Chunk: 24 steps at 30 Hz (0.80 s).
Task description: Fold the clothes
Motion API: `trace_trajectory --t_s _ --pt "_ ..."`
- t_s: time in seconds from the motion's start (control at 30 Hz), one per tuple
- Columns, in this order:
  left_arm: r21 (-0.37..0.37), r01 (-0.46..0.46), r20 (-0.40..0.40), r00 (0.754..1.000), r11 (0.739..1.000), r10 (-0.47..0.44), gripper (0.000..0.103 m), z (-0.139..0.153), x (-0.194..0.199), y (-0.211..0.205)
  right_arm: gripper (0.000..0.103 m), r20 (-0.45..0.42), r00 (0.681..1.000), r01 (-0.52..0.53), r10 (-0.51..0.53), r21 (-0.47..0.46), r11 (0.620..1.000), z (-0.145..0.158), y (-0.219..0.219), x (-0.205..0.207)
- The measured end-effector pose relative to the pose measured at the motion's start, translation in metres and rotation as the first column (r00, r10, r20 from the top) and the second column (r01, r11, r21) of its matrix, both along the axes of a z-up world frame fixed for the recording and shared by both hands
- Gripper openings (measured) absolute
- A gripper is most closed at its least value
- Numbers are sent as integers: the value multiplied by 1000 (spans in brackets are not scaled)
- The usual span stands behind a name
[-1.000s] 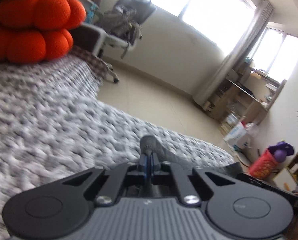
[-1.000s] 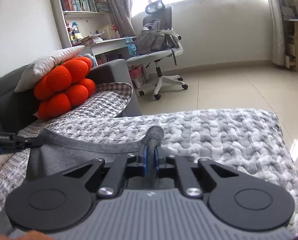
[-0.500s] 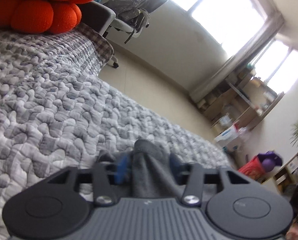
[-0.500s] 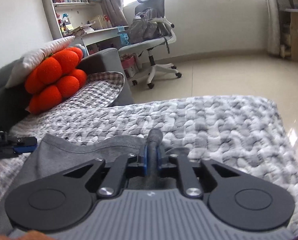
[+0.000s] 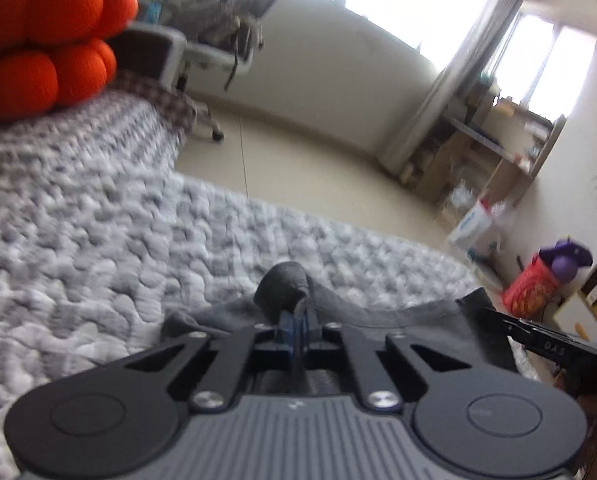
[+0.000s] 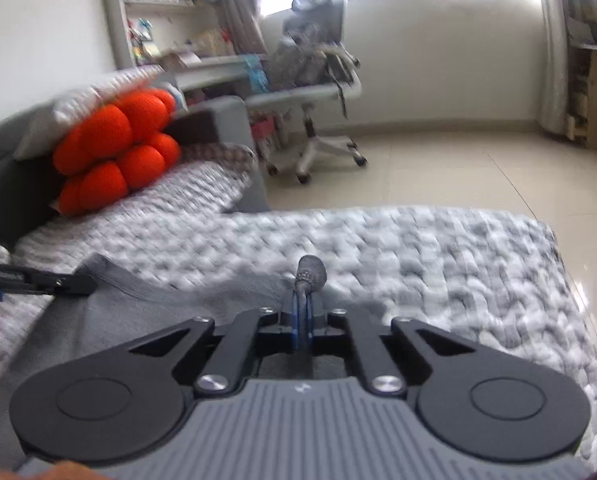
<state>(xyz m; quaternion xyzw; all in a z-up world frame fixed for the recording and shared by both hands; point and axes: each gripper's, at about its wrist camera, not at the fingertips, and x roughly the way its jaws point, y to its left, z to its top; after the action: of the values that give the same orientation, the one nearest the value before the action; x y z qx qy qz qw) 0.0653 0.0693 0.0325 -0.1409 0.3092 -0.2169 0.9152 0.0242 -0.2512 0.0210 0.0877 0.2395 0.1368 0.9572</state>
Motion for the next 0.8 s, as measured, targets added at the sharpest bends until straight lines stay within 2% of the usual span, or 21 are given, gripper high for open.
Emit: trace_trajectory --t_s 0.13,0.27,0.33,0.4,0.47,0.53,0.57,0.63,0.7,0.8 --pt "-33 -33 62 997 999 35 3 12 -14 12 5 62 998 -29 26 51 998 14 2 -6" --pt "-10 -55 25 998 998 55 3 1 -1 12 5 5 1000 1 -1 38 999 5 5 11" --pt "11 -34 -38 999 999 34 4 -11 12 7 5 -56 998 39 -38 14 999 -5 6 21" --pt "30 -35 -75 996 999 37 9 -18 20 3 5 -79 995 59 -61 -28 998 -13 10 24" --pt "10 -41 -67 997 999 41 12 -14 18 5 5 -71 995 63 -64 -20 998 -12 10 23" --pt "-1 -54 -66 996 999 54 29 -10 15 11 7 -74 995 69 -69 -3 998 -10 8 22" --pt "-2 -63 -69 996 998 62 39 -8 12 14 15 -78 995 69 -69 1 998 -8 7 19" --pt "-16 -65 -71 995 998 64 40 -5 3 22 21 -81 994 70 -71 -12 997 -3 5 9" --pt "-21 -69 -79 995 997 68 40 -2 -14 31 32 -69 996 56 -57 -16 998 2 4 -8" --pt "-29 -64 -90 994 998 61 42 0 -50 41 35 -65 998 -11 14 40 999 7 -3 -43"
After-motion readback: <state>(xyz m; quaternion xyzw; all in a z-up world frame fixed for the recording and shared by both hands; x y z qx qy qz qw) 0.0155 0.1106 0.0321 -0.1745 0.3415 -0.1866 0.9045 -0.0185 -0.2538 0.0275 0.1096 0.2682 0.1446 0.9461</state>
